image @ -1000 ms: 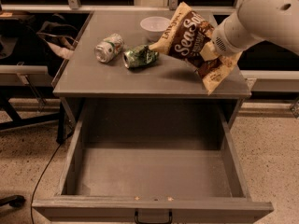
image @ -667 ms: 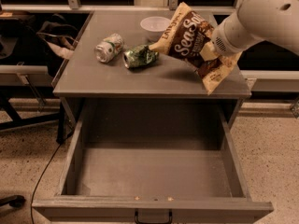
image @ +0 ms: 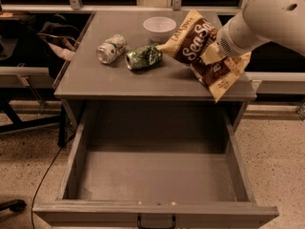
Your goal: Pick brown chip bag from top drawer and place on counter
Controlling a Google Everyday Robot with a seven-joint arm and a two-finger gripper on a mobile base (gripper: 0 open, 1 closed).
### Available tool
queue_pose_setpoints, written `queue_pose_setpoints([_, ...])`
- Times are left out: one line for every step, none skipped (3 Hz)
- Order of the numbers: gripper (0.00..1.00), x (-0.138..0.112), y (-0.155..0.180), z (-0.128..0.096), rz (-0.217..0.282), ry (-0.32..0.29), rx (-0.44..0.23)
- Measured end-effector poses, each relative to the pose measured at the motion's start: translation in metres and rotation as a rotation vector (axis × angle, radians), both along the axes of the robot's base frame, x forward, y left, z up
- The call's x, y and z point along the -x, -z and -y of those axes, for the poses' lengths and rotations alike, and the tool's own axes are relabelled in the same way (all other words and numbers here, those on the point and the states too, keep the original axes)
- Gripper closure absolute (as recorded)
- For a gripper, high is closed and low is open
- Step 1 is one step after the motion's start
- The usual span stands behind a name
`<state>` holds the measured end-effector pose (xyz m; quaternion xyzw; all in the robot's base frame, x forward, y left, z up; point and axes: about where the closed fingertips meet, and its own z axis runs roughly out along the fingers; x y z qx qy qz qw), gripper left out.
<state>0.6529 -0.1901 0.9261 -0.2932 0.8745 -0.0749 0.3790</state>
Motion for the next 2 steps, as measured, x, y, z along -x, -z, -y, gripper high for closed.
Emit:
queue_pose_setpoints([0.00, 0.0000, 0.0000, 0.0000, 0.000, 0.000, 0.000])
queue_pose_setpoints([0.00, 0.0000, 0.0000, 0.0000, 0.000, 0.000, 0.000])
